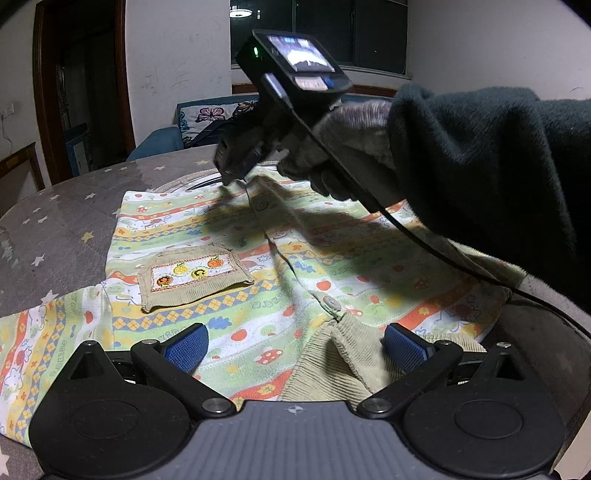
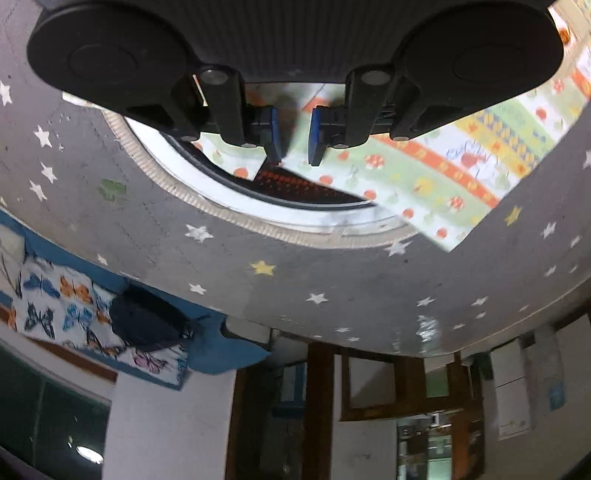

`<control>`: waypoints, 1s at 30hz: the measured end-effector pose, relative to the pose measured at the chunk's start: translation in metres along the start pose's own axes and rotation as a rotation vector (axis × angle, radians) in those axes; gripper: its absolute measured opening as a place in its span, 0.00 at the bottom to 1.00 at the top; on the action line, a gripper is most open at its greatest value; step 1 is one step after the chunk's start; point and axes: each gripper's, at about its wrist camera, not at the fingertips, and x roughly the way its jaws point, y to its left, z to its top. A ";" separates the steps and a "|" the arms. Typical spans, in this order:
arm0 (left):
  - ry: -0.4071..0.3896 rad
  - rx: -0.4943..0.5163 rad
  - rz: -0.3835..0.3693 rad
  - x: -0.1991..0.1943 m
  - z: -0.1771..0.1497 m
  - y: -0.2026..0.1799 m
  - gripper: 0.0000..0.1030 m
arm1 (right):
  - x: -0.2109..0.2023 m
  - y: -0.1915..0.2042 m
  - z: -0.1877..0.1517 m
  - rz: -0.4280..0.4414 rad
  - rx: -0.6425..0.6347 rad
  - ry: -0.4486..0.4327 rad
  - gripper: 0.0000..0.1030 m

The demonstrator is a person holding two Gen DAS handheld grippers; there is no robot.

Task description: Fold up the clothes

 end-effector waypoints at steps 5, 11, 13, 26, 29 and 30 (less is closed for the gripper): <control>0.000 -0.001 -0.001 -0.001 0.000 -0.001 1.00 | -0.013 0.027 0.006 0.184 -0.045 0.001 0.14; -0.001 -0.001 -0.002 -0.002 0.000 -0.001 1.00 | 0.000 0.079 0.009 0.283 -0.138 0.011 0.14; -0.001 -0.001 -0.002 -0.002 0.000 -0.001 1.00 | 0.009 0.090 0.012 0.284 -0.154 0.007 0.15; -0.001 0.000 -0.004 -0.005 -0.001 0.000 1.00 | -0.042 0.039 0.017 0.211 -0.073 -0.002 0.25; -0.001 -0.001 -0.004 -0.006 -0.002 0.002 1.00 | -0.077 0.021 -0.015 0.176 -0.088 0.023 0.26; 0.000 -0.002 -0.005 -0.007 -0.003 0.003 1.00 | -0.086 0.018 -0.028 0.165 -0.091 0.035 0.26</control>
